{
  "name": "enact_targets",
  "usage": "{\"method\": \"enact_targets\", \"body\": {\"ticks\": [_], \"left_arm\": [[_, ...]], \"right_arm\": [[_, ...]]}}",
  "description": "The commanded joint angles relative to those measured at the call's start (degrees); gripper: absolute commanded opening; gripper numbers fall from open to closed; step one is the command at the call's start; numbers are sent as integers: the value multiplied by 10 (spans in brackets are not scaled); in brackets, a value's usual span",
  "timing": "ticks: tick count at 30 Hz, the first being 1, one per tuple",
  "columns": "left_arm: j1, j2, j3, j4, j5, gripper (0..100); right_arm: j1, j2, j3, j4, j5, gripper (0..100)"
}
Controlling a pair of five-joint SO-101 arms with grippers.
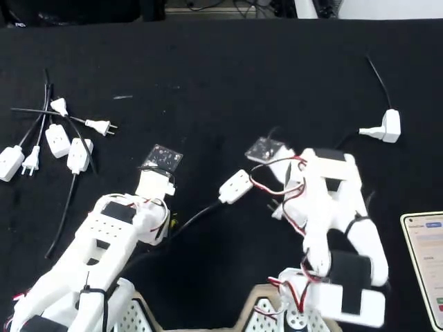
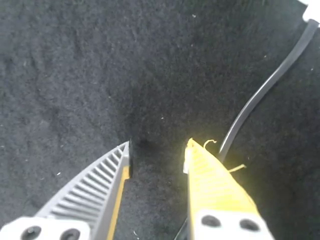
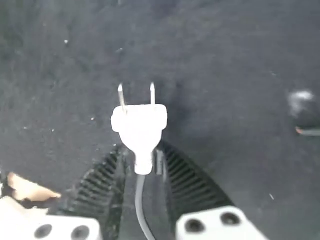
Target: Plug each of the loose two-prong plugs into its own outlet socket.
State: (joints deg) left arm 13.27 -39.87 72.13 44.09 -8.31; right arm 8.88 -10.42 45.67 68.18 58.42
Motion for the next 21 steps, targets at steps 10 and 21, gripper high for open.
{"method": "enact_targets", "body": {"ticks": [10,21], "left_arm": [[2,-17,-10,-5,3,182],[-149,-18,-127,94,53,184]], "right_arm": [[-170,-153,21,-32,-185,10],[-354,-285,89,-171,-312,10]]}}
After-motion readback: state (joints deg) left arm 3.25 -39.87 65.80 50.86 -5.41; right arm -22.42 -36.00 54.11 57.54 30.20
